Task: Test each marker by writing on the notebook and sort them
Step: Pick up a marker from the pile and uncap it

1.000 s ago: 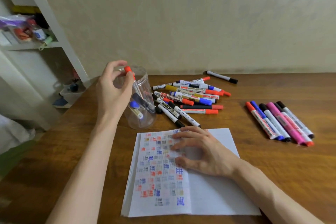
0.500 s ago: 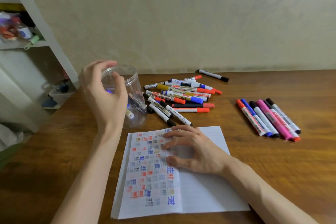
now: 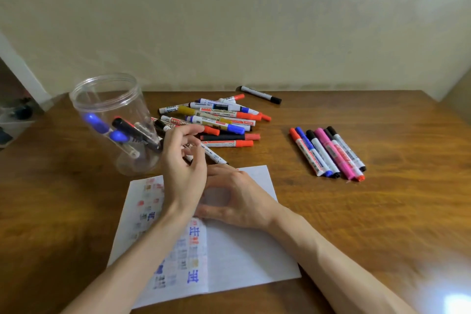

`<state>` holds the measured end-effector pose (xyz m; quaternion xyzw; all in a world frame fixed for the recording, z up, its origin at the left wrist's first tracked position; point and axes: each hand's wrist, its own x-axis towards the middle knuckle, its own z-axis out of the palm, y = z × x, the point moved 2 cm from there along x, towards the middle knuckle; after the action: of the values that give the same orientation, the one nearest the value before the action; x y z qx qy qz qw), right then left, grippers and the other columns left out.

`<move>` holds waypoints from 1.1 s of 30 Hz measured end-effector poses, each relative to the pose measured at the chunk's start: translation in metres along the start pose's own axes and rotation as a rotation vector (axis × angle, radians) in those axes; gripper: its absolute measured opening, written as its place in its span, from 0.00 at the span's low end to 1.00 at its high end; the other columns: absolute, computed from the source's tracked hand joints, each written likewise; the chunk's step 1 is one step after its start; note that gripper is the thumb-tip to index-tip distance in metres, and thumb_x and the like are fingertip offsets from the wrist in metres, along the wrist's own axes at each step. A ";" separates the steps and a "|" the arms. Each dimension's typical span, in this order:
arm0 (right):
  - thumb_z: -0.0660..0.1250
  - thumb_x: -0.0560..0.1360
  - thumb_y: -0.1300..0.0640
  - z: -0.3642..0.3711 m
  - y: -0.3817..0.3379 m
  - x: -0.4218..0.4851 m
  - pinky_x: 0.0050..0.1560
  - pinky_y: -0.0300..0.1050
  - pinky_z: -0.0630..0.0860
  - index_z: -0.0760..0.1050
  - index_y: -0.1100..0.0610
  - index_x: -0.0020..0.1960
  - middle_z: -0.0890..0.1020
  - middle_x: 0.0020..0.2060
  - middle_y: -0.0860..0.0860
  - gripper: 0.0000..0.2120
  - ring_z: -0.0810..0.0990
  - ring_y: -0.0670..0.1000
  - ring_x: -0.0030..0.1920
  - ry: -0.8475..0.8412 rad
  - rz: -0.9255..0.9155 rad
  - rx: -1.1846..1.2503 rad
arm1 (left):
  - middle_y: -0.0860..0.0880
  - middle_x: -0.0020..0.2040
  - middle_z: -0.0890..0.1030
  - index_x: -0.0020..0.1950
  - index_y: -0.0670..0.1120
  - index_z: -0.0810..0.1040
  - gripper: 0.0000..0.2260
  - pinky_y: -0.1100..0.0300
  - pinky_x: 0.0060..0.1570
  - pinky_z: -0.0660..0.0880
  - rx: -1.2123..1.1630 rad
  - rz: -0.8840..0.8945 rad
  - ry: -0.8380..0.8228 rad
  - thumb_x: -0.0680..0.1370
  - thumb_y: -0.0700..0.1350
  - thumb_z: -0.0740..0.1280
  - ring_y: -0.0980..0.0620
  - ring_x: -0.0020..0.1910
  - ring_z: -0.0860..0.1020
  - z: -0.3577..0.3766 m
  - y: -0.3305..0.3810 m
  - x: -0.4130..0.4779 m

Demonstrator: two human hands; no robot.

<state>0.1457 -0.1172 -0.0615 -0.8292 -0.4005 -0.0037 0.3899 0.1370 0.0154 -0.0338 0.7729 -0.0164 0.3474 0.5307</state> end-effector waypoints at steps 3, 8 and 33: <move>0.77 0.76 0.55 -0.006 0.006 -0.001 0.65 0.45 0.75 0.86 0.53 0.58 0.86 0.57 0.46 0.10 0.81 0.44 0.59 0.105 0.065 -0.001 | 0.49 0.57 0.80 0.62 0.46 0.78 0.16 0.51 0.52 0.80 -0.008 -0.060 -0.049 0.78 0.32 0.64 0.51 0.55 0.80 -0.002 -0.017 -0.007; 0.76 0.77 0.51 -0.018 0.027 0.000 0.54 0.50 0.82 0.84 0.50 0.58 0.83 0.51 0.45 0.10 0.80 0.45 0.51 0.398 0.332 -0.214 | 0.51 0.58 0.81 0.61 0.52 0.78 0.14 0.67 0.48 0.77 -0.065 -0.290 -0.066 0.82 0.36 0.64 0.55 0.56 0.80 -0.005 -0.029 -0.005; 0.68 0.84 0.50 -0.066 0.024 -0.012 0.48 0.44 0.81 0.80 0.60 0.57 0.87 0.40 0.54 0.13 0.84 0.50 0.41 0.839 0.457 0.569 | 0.52 0.59 0.82 0.66 0.47 0.81 0.14 0.53 0.57 0.78 0.261 0.193 -0.322 0.81 0.47 0.68 0.56 0.58 0.78 0.006 -0.027 -0.005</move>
<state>0.1734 -0.1772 -0.0350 -0.6844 -0.0063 -0.1408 0.7154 0.1468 0.0208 -0.0596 0.8754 -0.1297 0.2681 0.3808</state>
